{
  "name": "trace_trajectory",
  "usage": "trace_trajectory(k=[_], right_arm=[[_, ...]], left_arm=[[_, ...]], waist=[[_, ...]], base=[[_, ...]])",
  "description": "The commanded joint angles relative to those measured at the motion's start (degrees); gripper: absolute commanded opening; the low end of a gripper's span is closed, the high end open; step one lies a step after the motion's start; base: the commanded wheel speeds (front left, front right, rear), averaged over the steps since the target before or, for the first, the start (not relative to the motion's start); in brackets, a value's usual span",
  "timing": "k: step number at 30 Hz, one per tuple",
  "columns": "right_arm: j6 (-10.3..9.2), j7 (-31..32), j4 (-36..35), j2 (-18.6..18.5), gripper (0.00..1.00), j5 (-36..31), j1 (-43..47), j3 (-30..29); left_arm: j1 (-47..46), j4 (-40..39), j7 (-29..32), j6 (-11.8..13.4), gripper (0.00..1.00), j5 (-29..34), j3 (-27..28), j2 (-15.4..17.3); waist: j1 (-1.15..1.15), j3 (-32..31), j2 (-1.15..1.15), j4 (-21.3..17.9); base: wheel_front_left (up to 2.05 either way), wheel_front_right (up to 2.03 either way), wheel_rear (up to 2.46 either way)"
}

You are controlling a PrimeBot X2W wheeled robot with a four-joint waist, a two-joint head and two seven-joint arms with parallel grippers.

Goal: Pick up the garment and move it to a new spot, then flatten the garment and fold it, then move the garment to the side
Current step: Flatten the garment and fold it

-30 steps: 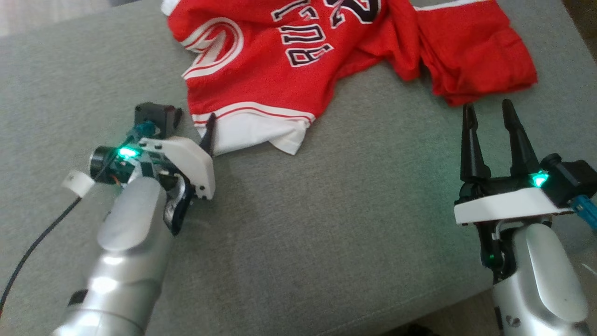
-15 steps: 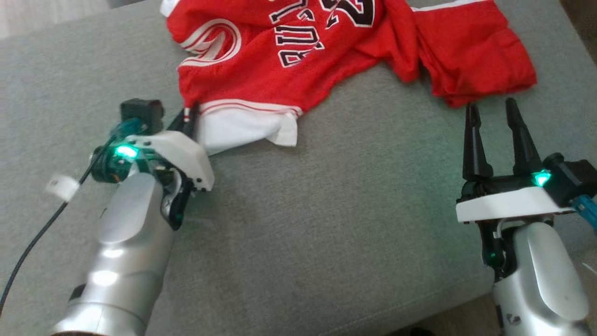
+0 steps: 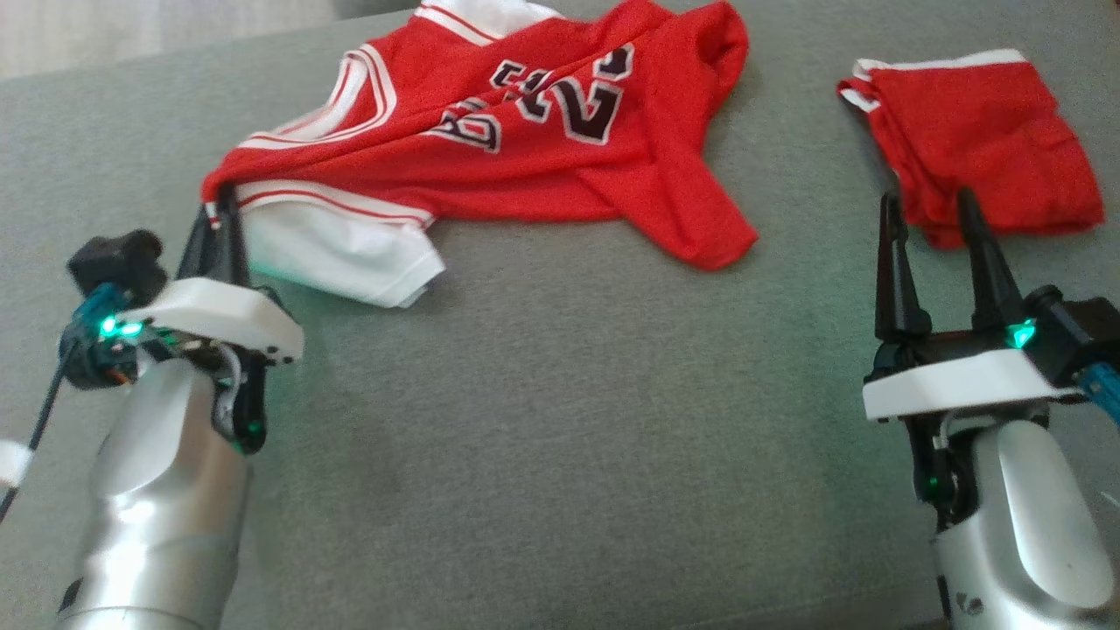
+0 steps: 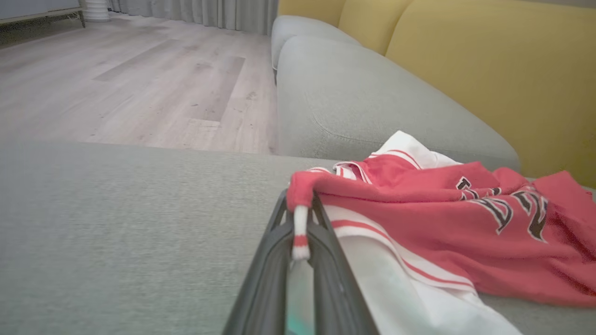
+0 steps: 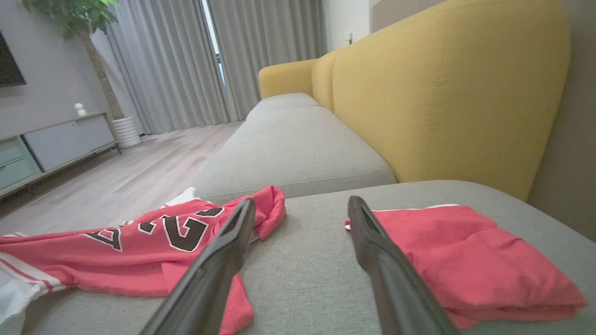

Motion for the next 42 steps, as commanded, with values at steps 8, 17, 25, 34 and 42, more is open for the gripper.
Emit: trace_trajectory(k=[8, 17, 25, 34, 42], right_arm=[[-0.05, 2.3, -2.1, -0.1, 1.0, -0.2, 1.4, 2.1], [-0.05, 3.3, 0.3, -0.1, 1.0, 1.0, 1.8, 3.2], [-0.05, 4.1, 3.9, -0.1, 1.0, 0.6, 1.6, 4.8], [-0.05, 4.8, 8.5, -0.1, 1.0, 0.2, 0.0, 3.0], [-0.05, 8.9, 18.0, -0.1, 1.0, 0.0, -4.2, 1.6]], left_arm=[[2.5, -4.8, -1.8, 0.8, 1.0, -1.0, 2.6, 4.0], [8.6, -12.7, -5.5, 3.1, 1.0, 1.5, 1.3, 2.3], [19.4, -25.2, -6.0, 4.5, 1.0, 2.4, 0.9, -1.7], [24.0, -29.3, -6.0, 4.2, 1.0, 3.2, -0.8, -3.6], [23.5, -29.1, -6.0, 3.9, 1.0, 3.5, -1.7, -4.2]], waist=[[0.0, -1.9, 0.0, 5.0], [0.0, -3.7, 0.0, 8.4], [0.0, -4.5, 0.0, 11.6], [0.0, -4.8, 0.0, 14.1], [0.0, -3.9, 0.0, 16.1]], base=[[0.0, 0.0, 0.0], [0.0, 0.0, 0.0], [0.0, 0.0, 0.0], [0.0, 0.0, 0.0], [0.0, 0.0, 0.0]])
